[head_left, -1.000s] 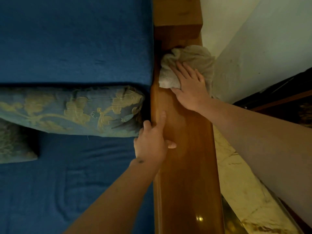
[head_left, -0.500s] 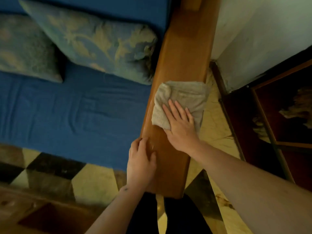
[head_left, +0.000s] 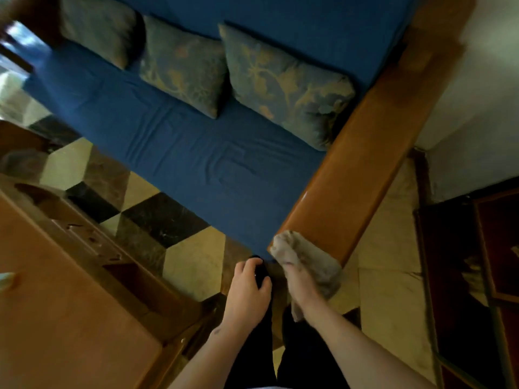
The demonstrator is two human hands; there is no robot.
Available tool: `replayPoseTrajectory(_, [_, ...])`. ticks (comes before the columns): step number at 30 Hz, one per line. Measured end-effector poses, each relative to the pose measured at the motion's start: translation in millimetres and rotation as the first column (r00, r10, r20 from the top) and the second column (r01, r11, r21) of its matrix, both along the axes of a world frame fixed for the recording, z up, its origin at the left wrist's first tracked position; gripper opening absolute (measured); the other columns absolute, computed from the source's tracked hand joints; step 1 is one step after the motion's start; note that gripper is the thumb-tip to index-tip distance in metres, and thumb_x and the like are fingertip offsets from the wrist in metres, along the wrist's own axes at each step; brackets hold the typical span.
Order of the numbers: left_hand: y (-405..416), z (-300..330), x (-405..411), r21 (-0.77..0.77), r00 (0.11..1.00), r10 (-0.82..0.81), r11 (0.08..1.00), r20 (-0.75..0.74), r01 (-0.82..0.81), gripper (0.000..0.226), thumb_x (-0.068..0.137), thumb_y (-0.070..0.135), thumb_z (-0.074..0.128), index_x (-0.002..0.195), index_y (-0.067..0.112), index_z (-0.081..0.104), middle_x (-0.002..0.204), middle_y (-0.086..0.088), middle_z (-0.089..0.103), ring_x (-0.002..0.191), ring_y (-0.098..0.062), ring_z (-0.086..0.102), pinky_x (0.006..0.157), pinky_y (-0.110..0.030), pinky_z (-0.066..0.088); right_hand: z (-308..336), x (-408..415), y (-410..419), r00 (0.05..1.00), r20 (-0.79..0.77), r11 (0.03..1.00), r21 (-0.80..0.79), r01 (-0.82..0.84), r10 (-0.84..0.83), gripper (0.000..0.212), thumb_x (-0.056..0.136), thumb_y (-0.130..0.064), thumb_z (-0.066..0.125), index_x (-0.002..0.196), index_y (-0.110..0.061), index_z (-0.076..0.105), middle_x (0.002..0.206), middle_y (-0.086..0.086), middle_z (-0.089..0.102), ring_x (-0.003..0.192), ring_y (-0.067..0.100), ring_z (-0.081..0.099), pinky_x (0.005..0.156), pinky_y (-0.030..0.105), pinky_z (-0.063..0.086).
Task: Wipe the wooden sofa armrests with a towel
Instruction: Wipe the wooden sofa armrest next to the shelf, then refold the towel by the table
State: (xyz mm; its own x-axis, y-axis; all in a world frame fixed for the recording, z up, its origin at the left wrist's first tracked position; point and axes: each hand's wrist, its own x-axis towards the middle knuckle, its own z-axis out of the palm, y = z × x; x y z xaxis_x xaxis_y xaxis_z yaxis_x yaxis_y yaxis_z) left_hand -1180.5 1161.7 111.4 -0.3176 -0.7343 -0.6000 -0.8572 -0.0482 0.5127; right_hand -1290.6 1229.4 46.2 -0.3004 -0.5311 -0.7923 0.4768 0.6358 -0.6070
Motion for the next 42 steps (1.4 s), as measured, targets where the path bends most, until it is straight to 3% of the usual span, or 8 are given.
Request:
replayPoseTrajectory(3, [-11, 26, 14, 0.050, 0.966, 0.256, 0.965, 0.043, -0.258, 0.027, 0.092, 0.038, 0.066, 0.111, 0.022, 0.056, 0.117, -0.001, 0.060, 0.094, -0.008, 0.057, 0.080, -0.028, 0.050, 28, -8, -18, 0.914, 0.268, 0.951, 0.020, 0.310, -0.304, 0.040, 0.105, -0.027, 0.055, 0.141, -0.012, 0.060, 0.140, 0.006, 0.063, 0.120, 0.016, 0.060, 0.099, 0.030, 0.042])
replayPoseTrajectory(6, [-24, 61, 34, 0.394, 0.752, 0.654, 0.671, 0.083, -0.628, 0.050, 0.080, 0.059, 0.074, 0.104, 0.022, 0.053, 0.112, -0.008, 0.062, 0.097, -0.022, 0.063, 0.082, -0.045, 0.060, 73, 0, -50, 0.781, 0.442, 0.880, 0.045, 0.472, -0.442, 0.042, 0.102, -0.036, 0.058, 0.133, -0.008, 0.065, 0.122, 0.019, 0.075, 0.114, 0.033, 0.069, 0.096, 0.046, 0.052])
replayPoseTrajectory(10, [-46, 102, 66, 0.794, 0.485, 0.869, 0.228, 0.095, -0.564, 0.061, 0.067, 0.053, 0.087, 0.102, 0.008, 0.068, 0.119, -0.015, 0.066, 0.102, -0.027, 0.062, 0.078, -0.040, 0.060, 141, 26, -107, 0.704, 0.607, 0.859, -0.070, 0.508, -0.368, 0.043, 0.102, -0.042, 0.055, 0.128, -0.011, 0.068, 0.121, 0.022, 0.075, 0.117, 0.038, 0.070, 0.099, 0.054, 0.052])
replayPoseTrajectory(12, [-62, 121, 82, 0.881, 0.350, 0.936, 0.135, 0.037, -0.454, 0.060, 0.066, 0.047, 0.088, 0.105, 0.005, 0.073, 0.109, -0.017, 0.066, 0.091, -0.029, 0.063, 0.071, -0.034, 0.054, 171, 46, -137, 0.687, 0.657, 0.849, -0.133, 0.512, -0.311, 0.041, 0.103, -0.041, 0.054, 0.125, -0.011, 0.070, 0.122, 0.022, 0.075, 0.116, 0.037, 0.071, 0.102, 0.054, 0.051])
replayPoseTrajectory(18, [-141, 173, 150, 0.923, 0.009, 0.970, 0.234, -0.243, -0.305, 0.053, 0.071, 0.028, 0.083, 0.117, 0.002, 0.072, 0.087, -0.014, 0.071, 0.069, -0.023, 0.068, 0.062, -0.031, 0.054, 238, 118, -245, 0.703, 0.694, 0.866, -0.245, 0.435, -0.157, 0.043, 0.103, -0.040, 0.051, 0.128, -0.011, 0.071, 0.127, 0.020, 0.073, 0.124, 0.037, 0.066, 0.114, 0.055, 0.043])
replayPoseTrajectory(22, [-196, 192, 211, 0.921, -0.028, 0.952, 0.286, -0.304, -0.265, 0.037, 0.064, 0.031, 0.089, 0.089, 0.004, 0.083, 0.084, -0.014, 0.072, 0.068, -0.022, 0.070, 0.059, -0.032, 0.058, 265, 184, -311, 0.697, 0.710, 0.879, -0.263, 0.398, -0.103, 0.045, 0.103, -0.039, 0.052, 0.132, -0.009, 0.068, 0.129, 0.022, 0.072, 0.123, 0.041, 0.067, 0.114, 0.057, 0.041])
replayPoseTrajectory(26, [-261, 213, 264, 0.863, -0.039, 0.929, 0.327, -0.369, -0.384, 0.038, 0.068, 0.036, 0.086, 0.087, 0.005, 0.072, 0.070, -0.010, 0.067, 0.055, -0.020, 0.064, 0.048, -0.030, 0.051, 289, 250, -385, 0.722, 0.690, 0.882, -0.305, 0.360, -0.056, 0.045, 0.103, -0.038, 0.051, 0.132, -0.009, 0.068, 0.129, 0.022, 0.072, 0.126, 0.040, 0.064, 0.116, 0.056, 0.039])
replayPoseTrajectory(42, [-435, 203, 431, 0.845, -0.546, 0.709, 0.134, -0.447, -0.518, 0.013, 0.096, 0.016, 0.063, 0.096, 0.003, 0.066, 0.063, -0.005, 0.057, 0.052, -0.014, 0.052, 0.044, -0.026, 0.045, 284, 451, -598, 0.725, 0.636, 0.916, -0.401, 0.015, 0.266, 0.045, 0.104, -0.042, 0.048, 0.134, -0.012, 0.065, 0.123, 0.019, 0.075, 0.118, 0.038, 0.070, 0.103, 0.055, 0.048])
